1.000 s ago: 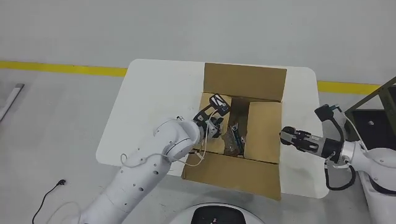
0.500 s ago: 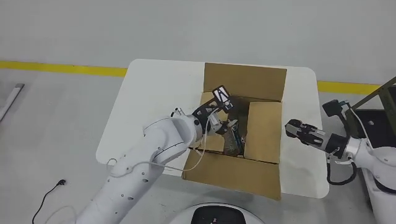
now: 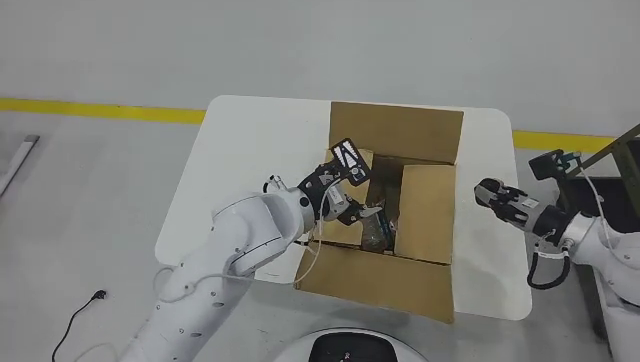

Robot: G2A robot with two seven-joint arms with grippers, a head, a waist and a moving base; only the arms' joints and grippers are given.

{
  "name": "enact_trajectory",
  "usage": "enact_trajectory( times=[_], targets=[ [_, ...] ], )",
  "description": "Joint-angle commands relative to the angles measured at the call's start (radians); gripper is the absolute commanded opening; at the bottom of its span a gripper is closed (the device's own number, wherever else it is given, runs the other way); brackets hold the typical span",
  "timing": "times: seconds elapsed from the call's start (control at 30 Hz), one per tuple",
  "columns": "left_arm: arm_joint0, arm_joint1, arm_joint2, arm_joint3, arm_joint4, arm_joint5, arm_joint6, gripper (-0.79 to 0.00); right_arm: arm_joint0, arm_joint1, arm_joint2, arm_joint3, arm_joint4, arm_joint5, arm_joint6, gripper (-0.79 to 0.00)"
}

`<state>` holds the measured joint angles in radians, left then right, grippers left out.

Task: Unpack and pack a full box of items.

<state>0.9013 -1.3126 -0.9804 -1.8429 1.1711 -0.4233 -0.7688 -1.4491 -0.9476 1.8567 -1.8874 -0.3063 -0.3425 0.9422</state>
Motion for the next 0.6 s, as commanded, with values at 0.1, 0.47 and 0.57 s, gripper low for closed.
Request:
enact_trajectory(
  times=[0.1, 0.47, 0.57],
  targets=[
    [0.0, 0.0, 0.0, 0.0, 0.0, 0.0, 0.0, 0.0, -0.071, -0.013, 0.025, -0.014, -0.028, 0.042, -0.238, -0.785],
    [0.0, 0.0, 0.0, 0.0, 0.0, 0.0, 0.0, 0.0, -0.241, -0.047, 0.021, -0.113, -0.598, 0.099, -0.935, -0.785],
    [0.0, 0.0, 0.0, 0.0, 0.0, 0.0, 0.0, 0.0, -0.256, -0.053, 0.0, -0.105, -0.625, 0.118, -1.006, -0.785]
  ],
)
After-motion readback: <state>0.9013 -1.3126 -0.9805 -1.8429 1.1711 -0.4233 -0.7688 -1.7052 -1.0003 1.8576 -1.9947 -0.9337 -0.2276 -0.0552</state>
